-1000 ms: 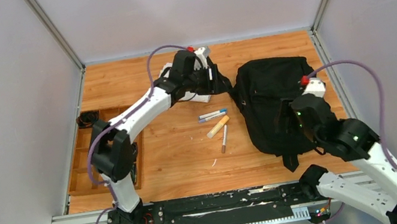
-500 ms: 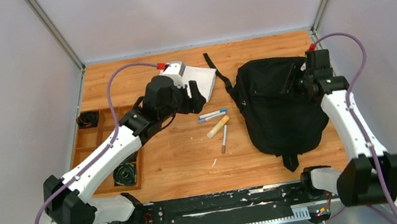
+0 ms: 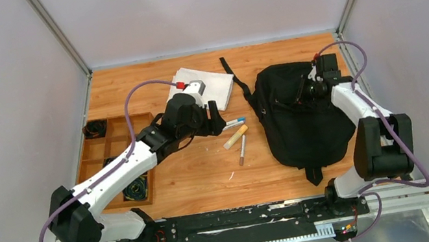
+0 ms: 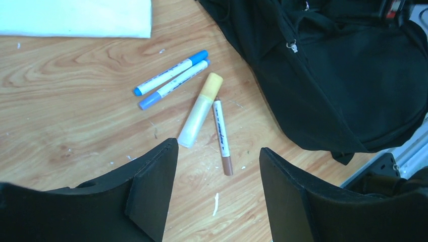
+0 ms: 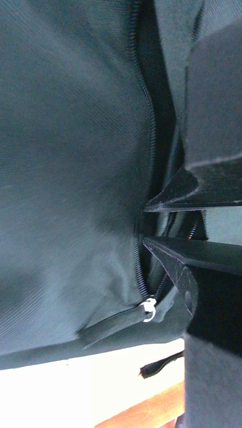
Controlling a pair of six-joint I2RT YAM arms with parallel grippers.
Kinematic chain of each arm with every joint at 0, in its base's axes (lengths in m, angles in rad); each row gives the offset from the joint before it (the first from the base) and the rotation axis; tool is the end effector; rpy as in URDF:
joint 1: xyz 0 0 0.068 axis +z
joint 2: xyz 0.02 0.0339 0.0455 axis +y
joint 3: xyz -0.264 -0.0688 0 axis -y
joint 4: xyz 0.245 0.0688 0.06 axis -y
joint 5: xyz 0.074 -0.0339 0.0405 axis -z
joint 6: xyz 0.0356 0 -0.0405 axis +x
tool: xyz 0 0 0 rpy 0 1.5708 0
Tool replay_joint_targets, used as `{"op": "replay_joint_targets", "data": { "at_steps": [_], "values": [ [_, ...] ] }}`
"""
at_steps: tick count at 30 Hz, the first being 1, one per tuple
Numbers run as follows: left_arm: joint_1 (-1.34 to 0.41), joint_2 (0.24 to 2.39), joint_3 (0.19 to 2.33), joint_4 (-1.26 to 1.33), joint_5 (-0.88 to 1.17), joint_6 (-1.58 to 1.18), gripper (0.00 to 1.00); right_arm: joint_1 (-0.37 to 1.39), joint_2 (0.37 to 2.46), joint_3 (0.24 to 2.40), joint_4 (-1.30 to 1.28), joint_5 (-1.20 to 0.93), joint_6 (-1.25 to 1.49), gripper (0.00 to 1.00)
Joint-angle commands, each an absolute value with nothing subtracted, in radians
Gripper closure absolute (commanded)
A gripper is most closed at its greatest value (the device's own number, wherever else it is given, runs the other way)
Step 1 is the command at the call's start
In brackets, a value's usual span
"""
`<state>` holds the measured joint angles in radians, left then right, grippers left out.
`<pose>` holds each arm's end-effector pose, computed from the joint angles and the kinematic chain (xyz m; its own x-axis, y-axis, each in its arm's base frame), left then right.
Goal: Pack the student bag
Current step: Adjust the student bag at the center of the board, then pick up the stationery from the center of the board.
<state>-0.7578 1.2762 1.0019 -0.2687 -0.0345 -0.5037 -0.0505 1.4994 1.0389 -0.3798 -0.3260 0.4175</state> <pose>0.2109 -0.1979 0.3009 -0.6499 -0.0491 -0.7584 0.4017 0.8250 -0.3976 0.3194 -0.0047 0.2415 -0.7471 0.4224 -0.5132 0.1503 0.8595 0.4886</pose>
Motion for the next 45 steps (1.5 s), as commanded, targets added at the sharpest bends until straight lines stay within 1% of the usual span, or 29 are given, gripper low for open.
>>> {"op": "replay_joint_targets", "data": {
  "at_steps": [1,3,6,9,14,16,20,22,24,26,28,31,33,35,39,45],
  "values": [
    [-0.771,1.283,0.994,-0.243,-0.034,-0.522,0.33,-0.018,1.397,0.920,-0.364,-0.369,0.399,0.72],
    [-0.776,1.283,0.992,-0.252,-0.043,-0.519,0.33,-0.005,1.332,0.846,-0.368,-0.337,0.400,0.72],
    [-0.779,1.289,0.984,-0.250,-0.054,-0.522,0.33,-0.004,1.241,0.755,-0.363,-0.309,0.414,0.67],
    [-0.780,1.307,0.979,-0.238,-0.055,-0.527,0.33,-0.004,1.238,0.713,-0.338,-0.299,0.412,0.64],
    [-0.785,1.332,1.005,-0.264,-0.062,-0.520,0.32,-0.003,1.299,0.782,-0.365,-0.297,0.410,0.64],
    [-0.788,1.328,1.007,-0.279,-0.087,-0.506,0.30,-0.003,1.252,0.823,-0.392,-0.277,0.412,0.62],
    [-0.793,1.312,0.980,-0.293,-0.152,-0.436,0.27,-0.003,1.112,0.928,-0.468,-0.212,0.404,0.52],
    [-0.793,1.300,0.963,-0.291,-0.187,-0.418,0.27,0.047,1.051,0.972,-0.493,-0.200,0.396,0.46],
    [-0.793,1.281,0.946,-0.274,-0.217,-0.419,0.27,0.133,1.022,1.016,-0.531,-0.148,0.396,0.45],
    [-0.788,1.269,0.940,-0.280,-0.260,-0.444,0.24,0.278,1.024,1.039,-0.560,-0.080,0.418,0.46],
    [-0.768,1.278,0.968,-0.333,-0.270,-0.444,0.23,0.469,1.059,1.046,-0.573,-0.010,0.458,0.46],
    [-0.727,1.280,1.024,-0.441,-0.259,-0.441,0.23,0.720,1.181,1.042,-0.595,0.143,0.520,0.45],
    [-0.701,1.254,1.038,-0.493,-0.256,-0.451,0.22,0.796,1.276,1.048,-0.646,0.241,0.590,0.45],
    [-0.676,1.214,1.034,-0.528,-0.265,-0.476,0.22,0.812,1.362,1.054,-0.664,0.251,0.655,0.45],
    [-0.663,1.136,0.985,-0.528,-0.293,-0.508,0.22,0.834,1.489,1.052,-0.590,0.222,0.693,0.44],
    [-0.663,1.125,0.952,-0.532,-0.266,-0.526,0.23,0.841,1.681,1.102,-0.543,0.226,0.696,0.43]
  ]
}}
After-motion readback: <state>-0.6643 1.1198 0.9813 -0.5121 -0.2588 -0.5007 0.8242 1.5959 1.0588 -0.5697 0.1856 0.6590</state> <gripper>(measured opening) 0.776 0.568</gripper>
